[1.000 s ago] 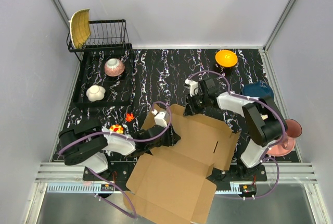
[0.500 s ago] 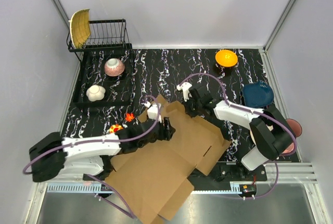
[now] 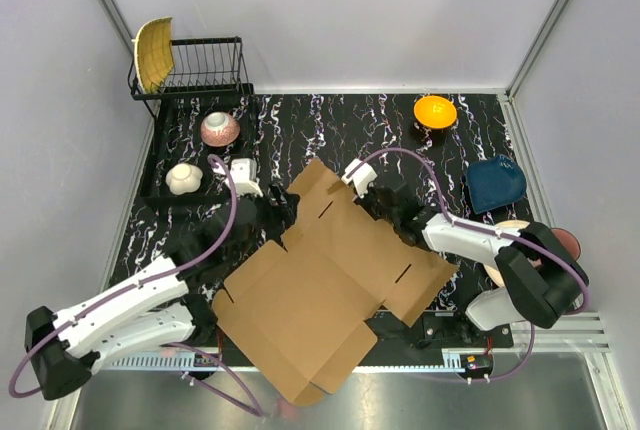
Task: Fold the paper box
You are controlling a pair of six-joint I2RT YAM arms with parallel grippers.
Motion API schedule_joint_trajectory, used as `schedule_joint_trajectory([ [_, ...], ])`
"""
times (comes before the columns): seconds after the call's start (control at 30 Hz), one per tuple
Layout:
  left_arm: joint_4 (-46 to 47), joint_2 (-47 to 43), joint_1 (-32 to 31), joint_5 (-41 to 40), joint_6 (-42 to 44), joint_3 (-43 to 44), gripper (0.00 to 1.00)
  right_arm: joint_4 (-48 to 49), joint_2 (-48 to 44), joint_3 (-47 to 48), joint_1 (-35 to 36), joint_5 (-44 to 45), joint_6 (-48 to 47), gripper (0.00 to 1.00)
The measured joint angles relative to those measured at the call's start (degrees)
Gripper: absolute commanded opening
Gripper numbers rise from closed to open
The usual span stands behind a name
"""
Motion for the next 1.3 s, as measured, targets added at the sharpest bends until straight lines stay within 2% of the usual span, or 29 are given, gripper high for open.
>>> schedule_joint_trajectory([
  [0.17, -1.81, 5.68, 8.94, 2.51, -1.49, 0.00, 0.86, 7.19, 0.68, -1.70, 0.57, 1.79, -7.56, 0.00],
  [0.27, -2.40, 10.05, 14.32, 4.83, -2.73, 0.00, 0.84, 11.45, 2.36, -1.73, 1.09, 3.67, -11.69, 0.00],
  [0.37, -1.77, 13.20, 16.44, 6.51, -2.56, 0.00, 0.82, 14.73, 4.02, -1.77, 1.68, 5.09, -15.54, 0.00],
  [0.5, 2.45, 15.28, 16.55, 7.78, -1.14, 0.00, 0.83, 15.26, 4.35, -1.51, 1.77, 5.33, -17.75, 0.00],
  [0.67, 7.58, 17.00, 16.59, 7.82, 0.15, -0.15, 0.81, 11.37, 4.35, 0.96, 1.77, 2.75, -16.04, 0.00],
  [0.93, 13.49, 16.41, 16.59, 8.85, -3.45, -7.54, 0.73, 6.19, 3.82, 1.27, 1.77, -0.48, -10.60, 0.00],
  [1.03, 13.18, 12.87, 15.78, 9.53, -4.46, -11.34, 0.72, 5.38, 2.71, 0.81, 1.77, -0.66, -9.22, 0.00],
  [1.17, 11.21, 7.91, 11.28, 9.49, -3.96, -12.22, 0.70, 4.50, 1.42, 0.55, 1.77, -0.74, -8.31, 0.00],
  [1.3, 7.85, 9.27, 8.76, 9.60, -3.52, -10.54, 0.62, 2.91, 1.51, 0.55, 1.77, -0.81, -8.02, 0.00],
])
